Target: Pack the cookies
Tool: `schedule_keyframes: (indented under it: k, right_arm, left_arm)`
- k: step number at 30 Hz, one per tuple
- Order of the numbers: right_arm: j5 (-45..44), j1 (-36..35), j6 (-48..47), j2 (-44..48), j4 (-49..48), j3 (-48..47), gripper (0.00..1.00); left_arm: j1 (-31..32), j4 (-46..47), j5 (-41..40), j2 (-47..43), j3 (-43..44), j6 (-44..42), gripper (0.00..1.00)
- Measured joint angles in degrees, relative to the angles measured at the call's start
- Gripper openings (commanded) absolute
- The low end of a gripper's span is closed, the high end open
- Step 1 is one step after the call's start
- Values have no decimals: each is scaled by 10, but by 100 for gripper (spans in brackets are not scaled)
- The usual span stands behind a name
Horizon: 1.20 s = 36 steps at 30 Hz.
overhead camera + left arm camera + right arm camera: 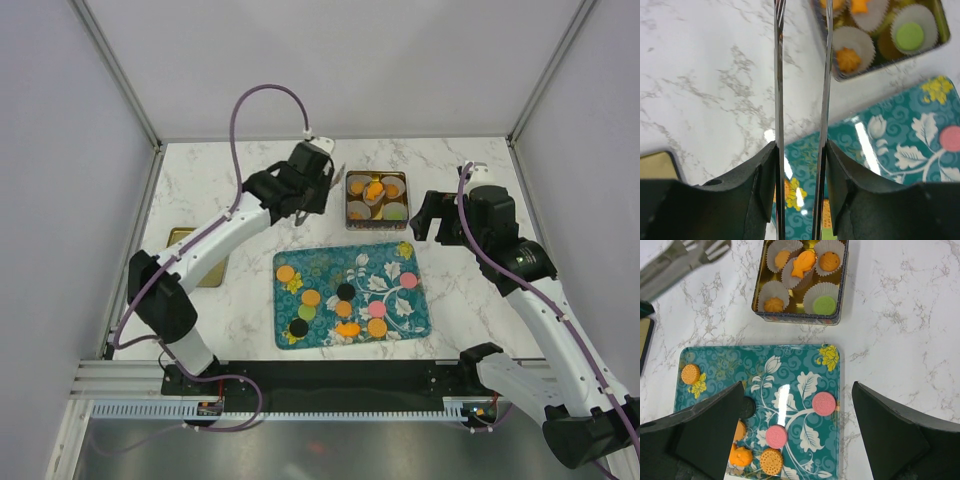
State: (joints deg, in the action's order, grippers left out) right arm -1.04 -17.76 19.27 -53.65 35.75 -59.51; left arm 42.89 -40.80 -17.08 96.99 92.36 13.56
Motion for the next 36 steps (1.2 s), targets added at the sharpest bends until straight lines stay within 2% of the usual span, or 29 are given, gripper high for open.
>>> schedule_keyframes:
  k: [4, 8, 13, 25, 36]
  right_arm:
    - [4, 0, 0, -1, 0, 0, 98]
    - [17, 0, 1, -3, 0, 0, 98]
    - [33, 0, 2, -6, 0, 0, 98]
    - [52, 0, 2, -6, 0, 7, 98]
    - [56, 0, 2, -6, 1, 10, 98]
  left_arm:
    - [-98, 32, 11, -10, -22, 9, 48]
    - [-206, 48, 22, 19, -39, 25, 47]
    - [-281, 61, 33, 82, -36, 36, 47]
    - [-336, 68, 84, 207, -30, 50, 51]
    - [-344, 72, 101, 235, -29, 52, 79]
